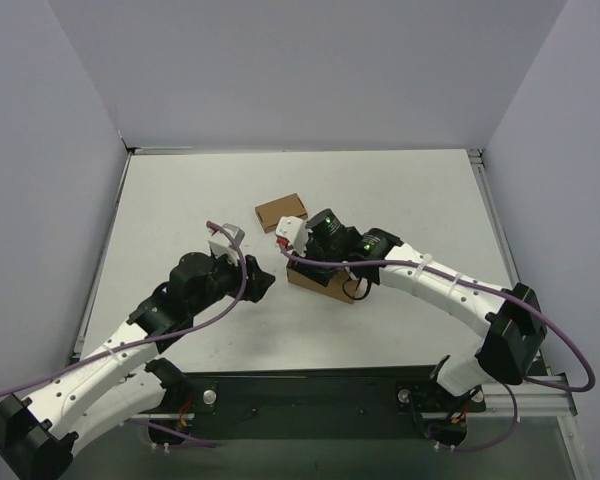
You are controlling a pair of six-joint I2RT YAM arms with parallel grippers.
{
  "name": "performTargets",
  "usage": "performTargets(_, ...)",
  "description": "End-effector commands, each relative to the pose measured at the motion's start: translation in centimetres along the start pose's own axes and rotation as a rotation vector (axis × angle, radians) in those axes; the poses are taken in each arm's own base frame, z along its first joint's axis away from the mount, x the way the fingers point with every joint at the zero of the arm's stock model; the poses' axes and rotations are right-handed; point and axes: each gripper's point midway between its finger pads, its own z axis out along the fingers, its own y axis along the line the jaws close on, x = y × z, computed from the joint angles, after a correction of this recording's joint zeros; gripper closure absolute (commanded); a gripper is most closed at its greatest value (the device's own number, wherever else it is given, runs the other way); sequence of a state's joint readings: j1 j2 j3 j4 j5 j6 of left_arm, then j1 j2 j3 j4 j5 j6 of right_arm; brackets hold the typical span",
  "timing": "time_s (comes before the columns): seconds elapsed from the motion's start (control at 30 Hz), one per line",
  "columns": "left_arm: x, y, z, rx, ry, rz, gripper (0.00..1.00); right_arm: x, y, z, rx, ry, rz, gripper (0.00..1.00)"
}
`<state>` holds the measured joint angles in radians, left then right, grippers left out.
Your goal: Fold the paper box
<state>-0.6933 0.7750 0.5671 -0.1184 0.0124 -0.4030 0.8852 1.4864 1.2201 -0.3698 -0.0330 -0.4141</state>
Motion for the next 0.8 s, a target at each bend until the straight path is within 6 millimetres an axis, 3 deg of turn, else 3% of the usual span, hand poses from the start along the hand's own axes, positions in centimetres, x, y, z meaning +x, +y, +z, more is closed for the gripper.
performTargets(0.0,-3.0,-2.0,-0.5,0.078,0.000,0.066,0.26,-2.0,-2.3,-2.3,0.110,-0.079,0.061,0.40)
performTargets(0.03,-2.9,-2.0,-0.2,0.079,0.024,0.079,0.25,-2.1,-2.6,-2.8,0.129,-0.086,0.106,0.36)
performTargets(0.07,-4.4,-2.6,-0.3,0.089,0.006,0.096,0.25,-2.0,-3.0,-3.3,0.147,-0.094,0.141,0.34)
performTargets(0.17,-4.5,-2.2,0.4,0.084,0.075,0.180,0.24,-1.3,-3.9,-5.2,0.197,-0.130,0.295,0.30)
performTargets(0.2,-5.7,-2.3,0.5,0.080,0.071,0.224,0.24,-0.5,-3.9,-6.0,0.208,-0.143,0.336,0.30)
performTargets(0.27,-5.5,-1.9,1.9,0.080,0.116,0.252,0.23,0.7,-3.7,-6.6,0.215,-0.149,0.457,0.31)
performTargets(0.3,-6.6,-1.8,2.4,0.082,0.099,0.276,0.23,2.3,-3.7,-7.1,0.230,-0.140,0.506,0.31)
performTargets(0.4,-6.0,-1.8,4.7,0.136,0.159,0.297,0.24,4.8,-3.5,-8.1,0.255,-0.148,0.665,0.34)
performTargets(0.53,-4.6,-1.4,7.7,0.180,0.204,0.299,0.25,8.9,-1.7,-7.3,0.263,-0.093,0.758,0.36)
performTargets(0.7,-3.4,0.1,10.0,0.172,0.252,0.288,0.25,11.3,-1.7,-6.8,0.303,-0.050,0.805,0.36)
performTargets(0.77,-3.8,0.2,10.4,0.169,0.247,0.287,0.25,11.8,-1.9,-6.5,0.313,-0.033,0.819,0.37)
